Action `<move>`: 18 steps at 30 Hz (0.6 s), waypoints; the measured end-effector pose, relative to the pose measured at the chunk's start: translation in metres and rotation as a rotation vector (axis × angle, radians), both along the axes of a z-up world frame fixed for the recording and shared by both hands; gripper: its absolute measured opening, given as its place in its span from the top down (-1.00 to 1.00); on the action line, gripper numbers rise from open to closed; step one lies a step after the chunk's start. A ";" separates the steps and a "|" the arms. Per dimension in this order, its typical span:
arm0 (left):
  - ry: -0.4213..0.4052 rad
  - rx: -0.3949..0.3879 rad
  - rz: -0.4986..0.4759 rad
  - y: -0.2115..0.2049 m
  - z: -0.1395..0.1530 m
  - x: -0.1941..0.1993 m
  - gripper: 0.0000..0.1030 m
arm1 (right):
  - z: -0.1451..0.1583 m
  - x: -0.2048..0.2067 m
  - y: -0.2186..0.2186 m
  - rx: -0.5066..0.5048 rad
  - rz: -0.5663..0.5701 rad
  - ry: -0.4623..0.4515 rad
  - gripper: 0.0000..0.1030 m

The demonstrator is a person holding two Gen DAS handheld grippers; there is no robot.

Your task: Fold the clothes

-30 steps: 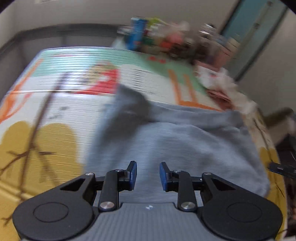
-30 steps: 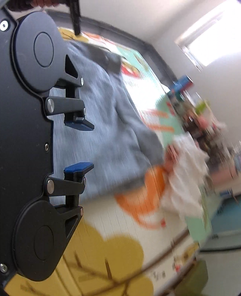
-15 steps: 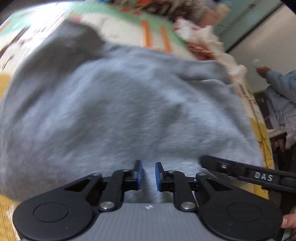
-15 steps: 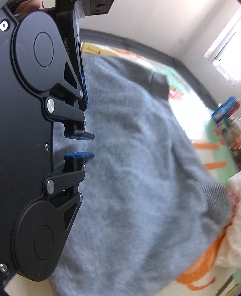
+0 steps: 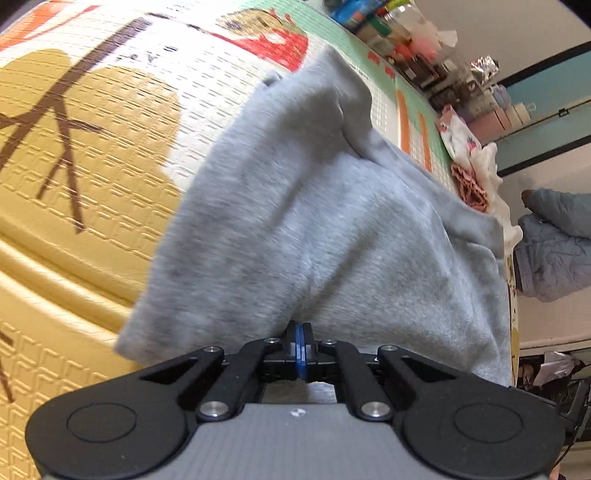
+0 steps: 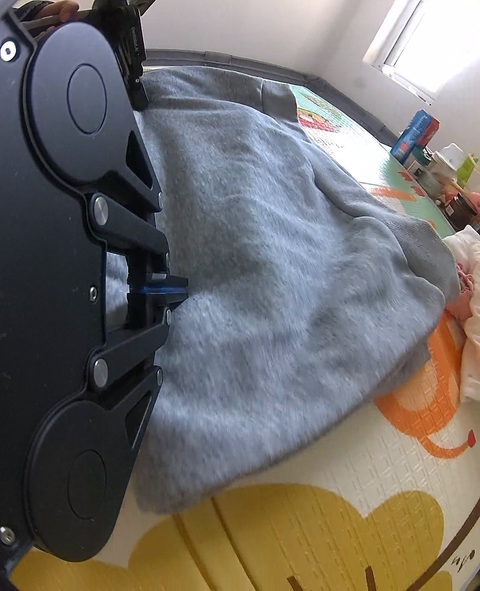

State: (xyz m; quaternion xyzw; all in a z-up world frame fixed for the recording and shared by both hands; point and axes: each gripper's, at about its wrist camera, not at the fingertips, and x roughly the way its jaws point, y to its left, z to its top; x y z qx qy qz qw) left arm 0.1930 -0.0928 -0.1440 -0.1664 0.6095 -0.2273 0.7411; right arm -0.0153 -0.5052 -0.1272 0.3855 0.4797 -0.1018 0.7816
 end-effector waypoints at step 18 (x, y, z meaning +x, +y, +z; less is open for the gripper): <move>-0.160 0.207 0.080 0.051 0.048 -0.009 0.82 | 0.035 -0.074 -0.051 -0.057 -0.234 -0.038 0.78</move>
